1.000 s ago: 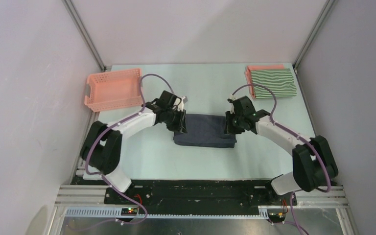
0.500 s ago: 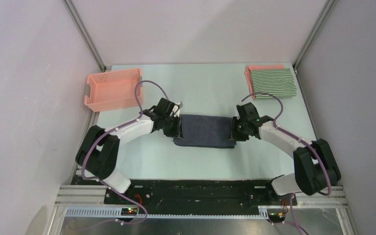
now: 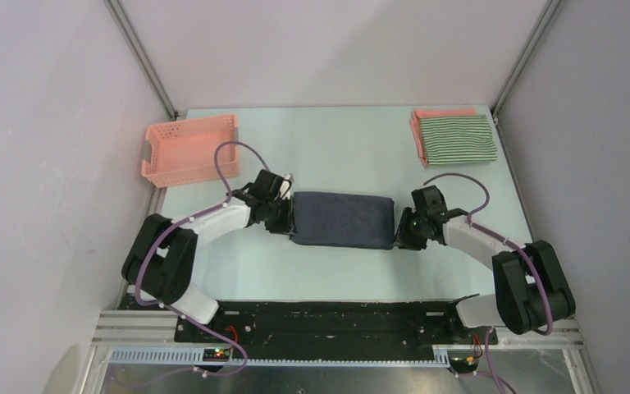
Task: Fold and stack the mixed laundry pile
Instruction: Fold the skirt at the center of the board, then pick up the skirt from the center of the board, then place the skirt at the corner of the board, then reset both arms
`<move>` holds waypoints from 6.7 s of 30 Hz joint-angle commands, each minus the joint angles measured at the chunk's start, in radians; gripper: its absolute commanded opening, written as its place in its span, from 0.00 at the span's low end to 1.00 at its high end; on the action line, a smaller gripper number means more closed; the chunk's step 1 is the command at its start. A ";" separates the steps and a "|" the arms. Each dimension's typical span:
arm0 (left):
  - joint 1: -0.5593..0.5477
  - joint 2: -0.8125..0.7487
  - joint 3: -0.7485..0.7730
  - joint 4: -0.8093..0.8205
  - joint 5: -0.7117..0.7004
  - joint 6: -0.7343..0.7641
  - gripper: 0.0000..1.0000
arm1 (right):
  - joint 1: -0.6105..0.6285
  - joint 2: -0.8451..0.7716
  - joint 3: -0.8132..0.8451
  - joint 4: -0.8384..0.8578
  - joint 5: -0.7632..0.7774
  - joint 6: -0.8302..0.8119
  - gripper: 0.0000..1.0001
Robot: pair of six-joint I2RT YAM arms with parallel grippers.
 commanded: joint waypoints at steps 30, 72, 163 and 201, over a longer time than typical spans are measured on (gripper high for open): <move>0.071 -0.248 0.062 -0.036 -0.020 0.033 0.30 | -0.101 0.154 0.075 0.272 -0.114 -0.051 0.51; 0.192 -0.324 0.093 -0.147 -0.015 0.184 0.37 | -0.093 0.845 1.230 -0.302 0.307 -0.591 0.00; 0.206 -0.265 0.094 -0.159 0.029 0.195 0.41 | -0.566 1.013 1.605 -0.166 0.492 -0.609 0.21; 0.198 -0.733 0.088 0.045 0.129 0.139 1.00 | -0.235 -0.465 0.529 -0.404 0.004 -0.179 0.99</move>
